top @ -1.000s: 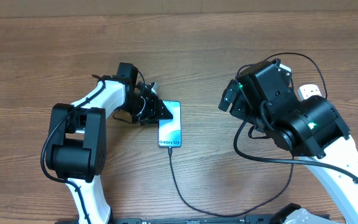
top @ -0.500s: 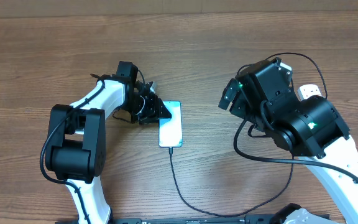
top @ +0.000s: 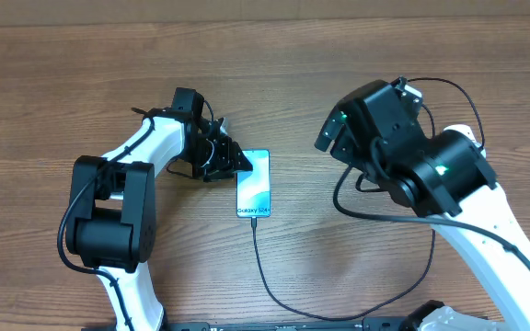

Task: Plug charger to phone and switch on socket
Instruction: 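Open the left gripper and lift it away from the phone, then retract the left arm and move the right gripper to the power strip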

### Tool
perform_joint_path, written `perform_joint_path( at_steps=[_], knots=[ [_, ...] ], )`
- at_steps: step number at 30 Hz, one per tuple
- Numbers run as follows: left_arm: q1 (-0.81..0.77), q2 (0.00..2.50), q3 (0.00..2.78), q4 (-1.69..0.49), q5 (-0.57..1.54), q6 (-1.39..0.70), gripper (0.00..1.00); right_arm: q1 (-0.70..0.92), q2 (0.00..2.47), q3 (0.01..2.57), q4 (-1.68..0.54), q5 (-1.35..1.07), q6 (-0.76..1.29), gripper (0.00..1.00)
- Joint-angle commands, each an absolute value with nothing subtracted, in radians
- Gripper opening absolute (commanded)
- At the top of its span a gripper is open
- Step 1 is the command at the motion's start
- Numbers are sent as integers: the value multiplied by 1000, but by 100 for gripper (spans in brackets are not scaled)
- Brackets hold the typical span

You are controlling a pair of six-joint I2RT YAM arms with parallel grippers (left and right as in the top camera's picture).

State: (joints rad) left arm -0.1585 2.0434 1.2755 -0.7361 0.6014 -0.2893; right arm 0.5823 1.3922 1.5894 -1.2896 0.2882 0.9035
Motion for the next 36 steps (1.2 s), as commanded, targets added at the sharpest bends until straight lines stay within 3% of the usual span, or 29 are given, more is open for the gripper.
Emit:
perform_joint_path(
  at_steps=[1, 2, 6, 13, 20, 36],
  knots=[
    [-158, 2101, 1239, -733, 385, -323, 60, 576, 1437, 1589, -1272, 296, 986, 100],
    [-157, 2100, 1239, -734, 385, -334, 65, 576, 1453, 1589, -1266, 295, 989, 100],
    [-157, 2086, 1248, -765, 385, -393, 100, 569, 1506, 1589, -1281, 295, 989, 100],
    [-157, 1938, 1255, -845, 345, -427, 100, 537, 1509, 1589, -1337, 294, 989, 100],
    [-158, 1600, 1255, -900, 249, -453, 100, 453, 1509, 1589, -1451, 295, 1015, 100],
    [-158, 1003, 1255, -989, -136, -387, 100, -66, 1509, 1589, -1615, 181, 1017, 100]
  ],
)
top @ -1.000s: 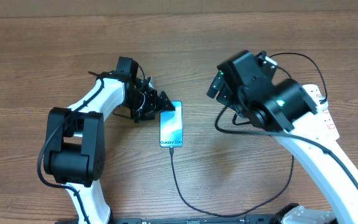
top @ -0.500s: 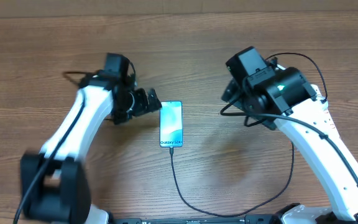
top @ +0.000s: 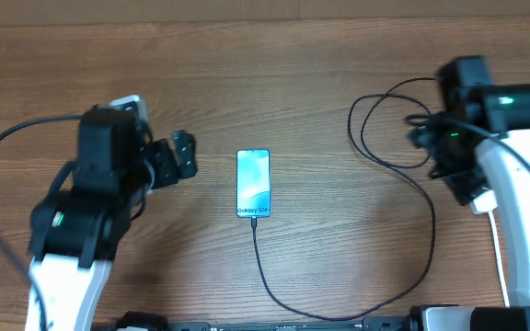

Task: Plug charger to phone and switch on socket
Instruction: 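Retract the left arm and move the right gripper to the power strip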

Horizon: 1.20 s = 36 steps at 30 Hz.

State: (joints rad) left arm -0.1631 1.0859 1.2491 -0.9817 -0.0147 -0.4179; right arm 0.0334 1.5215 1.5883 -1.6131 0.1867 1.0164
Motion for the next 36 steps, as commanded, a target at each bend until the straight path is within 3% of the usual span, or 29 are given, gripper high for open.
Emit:
perform_joint_path(
  at_steps=[1, 6, 8, 10, 11, 13, 23, 36],
  knots=[
    [-158, 980, 1255, -991, -154, -384, 100, -107, 1509, 1589, -1615, 183, 1016, 100],
    [-158, 889, 1255, -1000, -179, -369, 100, -275, 1509, 1589, -1584, 182, 908, 92],
    [-158, 860, 1255, -1004, -192, -370, 100, -331, 1509, 1589, -1565, 183, 855, 83],
    [-158, 837, 1255, -1010, -199, -370, 100, -370, 1510, 1589, -1545, 185, 815, 64],
    [-158, 828, 1255, -1014, -205, -370, 100, -388, 1510, 1589, -1530, 187, 797, 49],
    [-158, 810, 1255, -1026, -220, -371, 100, -424, 1510, 1589, -1493, 198, 771, 6],
    [-158, 712, 1255, -1062, -236, -374, 100, -579, 1536, 1589, -1467, 212, 750, 4],
    [-158, 614, 1255, -1090, -350, -390, 100, -664, 1684, 1598, -1460, 154, 628, 4]
  ],
)
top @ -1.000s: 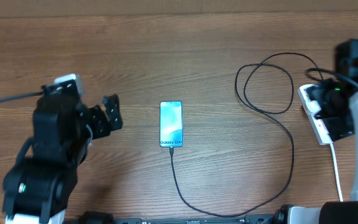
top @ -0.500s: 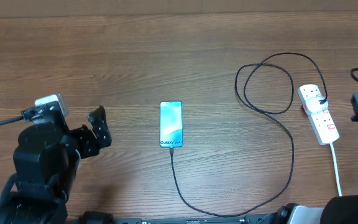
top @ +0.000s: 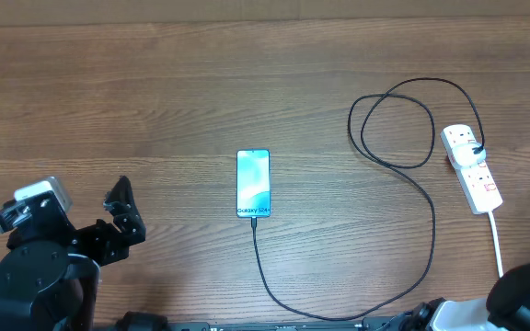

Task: Plug charger to phone and switch on socket
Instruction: 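Retract the left arm and move the right gripper to the power strip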

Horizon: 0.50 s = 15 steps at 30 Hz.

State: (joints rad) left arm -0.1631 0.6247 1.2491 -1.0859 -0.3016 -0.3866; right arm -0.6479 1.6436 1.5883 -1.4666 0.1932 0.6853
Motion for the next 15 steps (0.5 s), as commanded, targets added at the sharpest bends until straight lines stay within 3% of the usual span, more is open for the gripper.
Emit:
perform_joint_path(
  at_steps=[1, 15],
  knots=[
    [-158, 614, 1254, -1094, -350, -390, 100, -665, 1700, 1602, -1464, 130, 608, 4],
    [-158, 614, 1254, -1131, -350, -389, 99, -668, 1827, 1606, -1448, 43, 517, 4]
  ],
)
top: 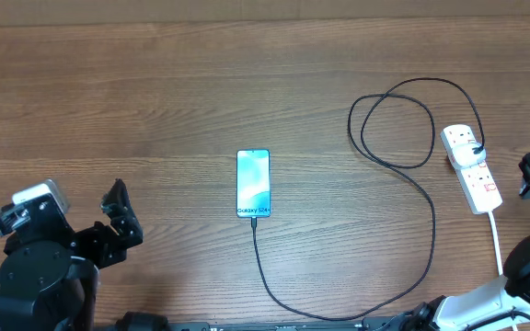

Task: Plug charger to phone and switch on socket
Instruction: 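Retract the left arm and move the right gripper to the power strip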

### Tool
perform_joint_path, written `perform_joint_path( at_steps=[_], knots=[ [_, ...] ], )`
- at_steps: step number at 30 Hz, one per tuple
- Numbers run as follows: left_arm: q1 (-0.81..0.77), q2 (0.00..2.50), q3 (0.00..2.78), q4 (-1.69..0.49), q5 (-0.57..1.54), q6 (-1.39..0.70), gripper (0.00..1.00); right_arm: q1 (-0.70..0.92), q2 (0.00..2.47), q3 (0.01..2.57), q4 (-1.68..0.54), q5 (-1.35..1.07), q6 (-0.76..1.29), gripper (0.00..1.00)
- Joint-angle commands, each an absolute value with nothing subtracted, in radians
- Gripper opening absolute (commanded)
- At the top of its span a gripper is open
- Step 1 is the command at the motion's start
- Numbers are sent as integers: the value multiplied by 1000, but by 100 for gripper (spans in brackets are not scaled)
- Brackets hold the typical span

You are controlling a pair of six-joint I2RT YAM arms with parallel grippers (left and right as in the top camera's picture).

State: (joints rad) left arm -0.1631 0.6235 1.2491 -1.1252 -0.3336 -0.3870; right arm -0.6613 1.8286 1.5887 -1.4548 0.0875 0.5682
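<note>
In the overhead view a phone (253, 184) with a lit blue screen lies in the middle of the table. A black charger cable (270, 280) is plugged into its near end, runs toward the front edge, curves right and loops up to a white socket strip (470, 166) at the far right. My left gripper (118, 213) is open at the front left, well away from the phone. Of my right arm only a dark part shows at the right edge, beside the socket strip; its fingers are not visible.
The cable forms a loose loop (394, 124) on the wood left of the socket strip. A white lead (498, 248) runs from the strip toward the front edge. The left arm's base (40, 280) fills the front left corner.
The left gripper has barely shifted at the front left. The dark part of the right arm at the right edge has moved slightly. Phone, cable and socket strip lie as before.
At first the left gripper was at the phone's left edge and the right arm hung over the right half of the table, cable in the phone. Then both arms stood farther apart. Later they were back at the table's front corners, the socket strip uncovered.
</note>
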Motion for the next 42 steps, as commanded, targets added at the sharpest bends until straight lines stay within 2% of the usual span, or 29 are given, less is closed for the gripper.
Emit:
perform_joint_path(
  at_steps=[1, 11, 24, 33, 42],
  knots=[
    [-158, 614, 1253, -1130, -350, -389, 99, -668, 1827, 1606, -1448, 36, 506, 4],
    [-158, 614, 1253, -1130, -347, -389, 100, -668, 1843, 1654, -1459, -28, 461, 4],
    [-158, 614, 1253, -1121, -348, -389, 100, -667, 1993, 1752, -1522, -28, 436, 4],
    [-158, 614, 1253, -1111, -347, -389, 100, -642, 2028, 1752, -1424, -55, 436, 4],
    [-158, 614, 1253, -1111, -347, -390, 100, -537, 2043, 1752, -1343, -53, 436, 4]
  ],
)
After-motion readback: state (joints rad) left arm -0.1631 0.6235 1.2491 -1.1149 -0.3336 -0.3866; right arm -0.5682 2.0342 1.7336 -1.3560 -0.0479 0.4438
